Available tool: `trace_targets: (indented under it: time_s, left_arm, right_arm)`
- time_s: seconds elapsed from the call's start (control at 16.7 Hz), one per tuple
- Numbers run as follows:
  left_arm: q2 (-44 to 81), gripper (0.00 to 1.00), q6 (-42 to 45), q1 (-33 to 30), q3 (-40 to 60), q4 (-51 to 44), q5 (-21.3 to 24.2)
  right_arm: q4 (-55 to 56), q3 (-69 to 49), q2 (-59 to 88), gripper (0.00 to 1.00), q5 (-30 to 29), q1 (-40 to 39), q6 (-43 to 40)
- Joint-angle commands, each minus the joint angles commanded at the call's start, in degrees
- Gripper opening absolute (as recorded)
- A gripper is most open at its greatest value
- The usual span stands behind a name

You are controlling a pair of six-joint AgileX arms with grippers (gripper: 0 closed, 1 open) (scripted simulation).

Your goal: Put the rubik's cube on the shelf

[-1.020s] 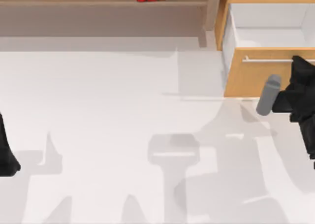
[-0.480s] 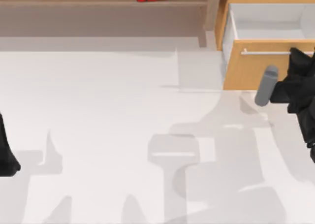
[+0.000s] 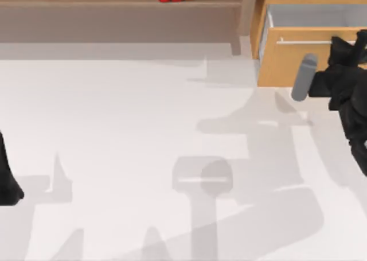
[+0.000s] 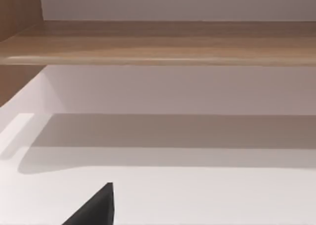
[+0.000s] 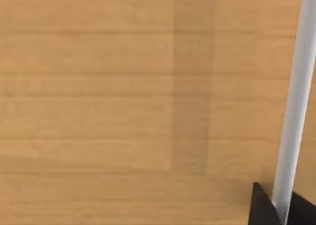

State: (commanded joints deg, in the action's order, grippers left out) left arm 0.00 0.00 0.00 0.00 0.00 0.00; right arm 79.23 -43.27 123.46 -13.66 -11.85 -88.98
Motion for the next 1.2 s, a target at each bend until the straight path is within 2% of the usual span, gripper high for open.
trace_targets:
  time_s: [0.54,1.2]
  left_arm:
    - [0.0,1.0,0.0,0.0,0.0,0.0,0.0]
    - [0.0,1.0,0.0,0.0,0.0,0.0,0.0]
  right_arm:
    - [-2.3,-4.13,1.29,0.0,0.49,0.63,0.16]
    - [-11.25,-19.89,8.36,0.0,2.34,2.46,0.08]
